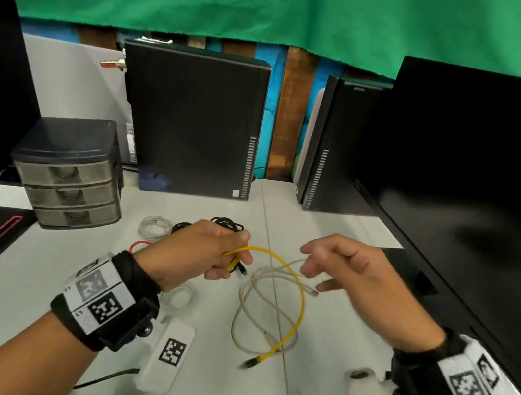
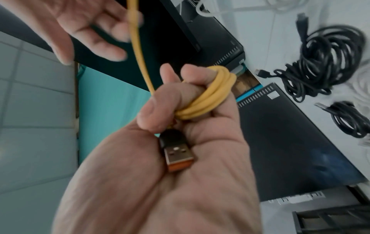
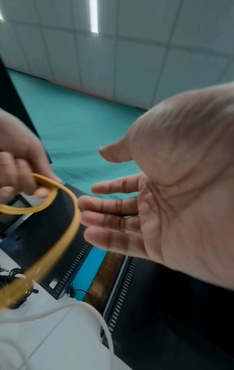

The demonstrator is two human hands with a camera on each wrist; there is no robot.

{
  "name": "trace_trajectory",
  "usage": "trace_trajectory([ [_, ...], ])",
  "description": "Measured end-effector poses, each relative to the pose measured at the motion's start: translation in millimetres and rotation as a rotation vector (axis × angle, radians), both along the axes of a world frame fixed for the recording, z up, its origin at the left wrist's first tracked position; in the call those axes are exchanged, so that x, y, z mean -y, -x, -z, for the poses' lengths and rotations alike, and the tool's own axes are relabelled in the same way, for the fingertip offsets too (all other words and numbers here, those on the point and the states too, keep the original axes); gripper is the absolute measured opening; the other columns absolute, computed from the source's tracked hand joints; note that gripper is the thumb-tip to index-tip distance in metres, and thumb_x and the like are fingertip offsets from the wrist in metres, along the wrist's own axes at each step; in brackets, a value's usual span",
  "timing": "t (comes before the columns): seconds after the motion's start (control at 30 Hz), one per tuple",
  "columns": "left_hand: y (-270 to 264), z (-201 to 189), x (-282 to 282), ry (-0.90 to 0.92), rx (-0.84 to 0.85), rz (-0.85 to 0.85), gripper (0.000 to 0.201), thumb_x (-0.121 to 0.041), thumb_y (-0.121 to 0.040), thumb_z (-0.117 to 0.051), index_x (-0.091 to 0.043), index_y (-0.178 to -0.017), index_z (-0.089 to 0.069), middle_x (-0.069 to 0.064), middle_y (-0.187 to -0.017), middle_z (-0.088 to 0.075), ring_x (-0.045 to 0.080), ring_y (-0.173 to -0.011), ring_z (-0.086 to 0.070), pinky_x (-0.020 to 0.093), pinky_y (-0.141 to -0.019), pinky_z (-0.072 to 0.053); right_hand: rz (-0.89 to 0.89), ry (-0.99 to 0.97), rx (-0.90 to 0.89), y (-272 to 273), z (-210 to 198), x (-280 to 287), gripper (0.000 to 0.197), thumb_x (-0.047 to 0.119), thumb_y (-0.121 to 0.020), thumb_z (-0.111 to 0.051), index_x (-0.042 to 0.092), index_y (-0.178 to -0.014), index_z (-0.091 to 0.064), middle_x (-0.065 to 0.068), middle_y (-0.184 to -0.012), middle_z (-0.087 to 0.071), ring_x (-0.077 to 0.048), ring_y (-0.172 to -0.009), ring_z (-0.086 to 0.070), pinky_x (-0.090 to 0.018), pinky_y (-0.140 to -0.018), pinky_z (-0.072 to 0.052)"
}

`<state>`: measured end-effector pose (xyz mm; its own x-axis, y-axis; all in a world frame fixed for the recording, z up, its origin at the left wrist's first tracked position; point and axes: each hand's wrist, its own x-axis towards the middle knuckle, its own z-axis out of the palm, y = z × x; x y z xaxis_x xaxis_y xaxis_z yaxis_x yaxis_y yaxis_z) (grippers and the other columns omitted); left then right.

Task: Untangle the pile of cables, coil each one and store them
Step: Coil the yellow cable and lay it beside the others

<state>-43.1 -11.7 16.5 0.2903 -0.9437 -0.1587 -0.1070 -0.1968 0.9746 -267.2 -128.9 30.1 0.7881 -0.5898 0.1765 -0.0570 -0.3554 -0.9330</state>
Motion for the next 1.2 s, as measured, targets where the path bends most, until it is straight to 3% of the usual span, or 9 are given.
trace_trajectory([
  [0.2, 14.1, -10.2, -2.7, 0.040, -0.222, 0.045, 0.043, -0.038, -0.091, -0.054, 0.002, -0.088, -0.070, 0.000, -0.053, -0.029, 0.014, -0.048, -0.035, 0.025, -0.069, -0.052, 0.124, 0.172, -0.073, -22.3, 39.0, -25.5, 0.025, 0.036, -0.086, -0.076, 0.034, -0.109, -0.067, 0.011, -0.101, -0.067, -0.007, -0.101, -0.063, -0.035, -0.093, -0.052],
  [0.4, 27.8, -18.3, -10.8, -0.012, -0.380, 0.155, 0.032, -0.033, -0.093, -0.054, -0.006, -0.078, -0.061, 0.000, -0.054, -0.032, 0.012, -0.044, -0.035, 0.030, -0.075, -0.053, 0.334, 0.384, 0.045, -24.0, 48.8, -5.4, 0.015, 0.030, -0.088, -0.073, 0.030, -0.103, -0.073, 0.018, -0.119, -0.062, -0.002, -0.118, -0.055, -0.016, -0.099, -0.040],
  [0.5, 33.3, -22.3, -12.5, 0.019, -0.527, 0.224, 0.034, -0.034, -0.098, -0.053, -0.011, -0.074, -0.060, -0.002, -0.055, -0.031, 0.010, -0.041, -0.033, 0.029, -0.071, -0.053, 0.170, -0.025, 0.165, -25.8, 47.2, -5.4, 0.008, 0.012, -0.093, -0.067, 0.011, -0.095, -0.075, -0.004, -0.082, -0.075, -0.015, -0.080, -0.071, -0.024, -0.081, -0.053],
  [0.6, 25.2, -28.2, -10.5, 0.165, -0.893, 0.187, 0.031, -0.034, -0.095, -0.055, -0.013, -0.072, -0.058, -0.006, -0.053, -0.032, 0.007, -0.039, -0.035, 0.027, -0.074, -0.054, 0.152, -0.310, 0.179, -22.7, 46.7, -6.0, 0.017, 0.019, -0.093, -0.064, 0.012, -0.102, -0.076, -0.009, -0.050, -0.050, -0.017, -0.039, -0.043, -0.031, -0.056, -0.054],
  [0.8, 13.7, -24.2, -0.8, 0.359, -1.309, -0.189, 0.043, -0.028, -0.104, -0.049, -0.006, -0.068, -0.059, -0.007, -0.060, -0.037, 0.004, -0.051, -0.041, 0.031, -0.078, -0.060, 0.054, -0.447, 0.307, -23.0, 39.9, -21.0, 0.044, 0.016, -0.079, -0.073, 0.021, -0.122, -0.066, -0.015, -0.067, -0.064, -0.013, -0.033, -0.037, -0.029, -0.044, -0.050],
  [0.93, 6.9, -31.7, 0.3, 0.486, -1.296, -0.466, 0.050, -0.025, -0.107, -0.044, -0.002, -0.069, -0.066, 0.000, -0.069, -0.062, 0.013, -0.064, -0.071, 0.033, -0.096, -0.054, 0.060, -0.222, 0.200, -26.8, 47.6, -41.6, 0.017, 0.003, -0.090, -0.068, 0.018, -0.088, -0.077, -0.012, -0.079, -0.073, -0.021, -0.042, -0.060, -0.038, -0.053, -0.052],
  [1.0, 9.8, -30.2, -1.7, 0.526, -1.232, -0.430, 0.037, -0.030, -0.107, -0.042, -0.006, -0.085, -0.060, 0.004, -0.075, -0.070, 0.022, -0.081, -0.077, 0.035, -0.104, -0.048, -0.073, -0.186, 0.083, -27.8, 45.6, -57.0, 0.019, 0.008, -0.099, -0.060, 0.019, -0.098, -0.075, -0.008, -0.096, -0.077, -0.023, -0.066, -0.073, -0.035, -0.059, -0.054],
  [1.1, 23.8, -14.3, 0.8, 0.511, -0.765, -0.363, 0.036, -0.034, -0.107, -0.036, -0.008, -0.093, -0.056, 0.008, -0.082, -0.075, 0.027, -0.096, -0.075, 0.028, -0.094, -0.052, -0.317, -0.215, -0.058, -21.9, 30.1, -73.2, 0.031, 0.014, -0.095, -0.052, 0.025, -0.122, -0.063, 0.010, -0.121, -0.071, -0.017, -0.099, -0.073, -0.029, -0.069, -0.054],
  [1.2, 38.7, 0.8, -0.7, 0.429, -0.074, -0.175, 0.040, -0.038, -0.108, -0.033, -0.010, -0.097, -0.061, 0.005, -0.069, -0.069, 0.023, -0.080, -0.074, 0.037, -0.088, -0.054, -0.292, 0.032, -0.004, -11.9, 12.5, -75.9, 0.028, 0.010, -0.093, -0.066, 0.026, -0.116, -0.068, 0.010, -0.110, -0.074, -0.011, -0.087, -0.074, -0.036, -0.061, -0.052],
])
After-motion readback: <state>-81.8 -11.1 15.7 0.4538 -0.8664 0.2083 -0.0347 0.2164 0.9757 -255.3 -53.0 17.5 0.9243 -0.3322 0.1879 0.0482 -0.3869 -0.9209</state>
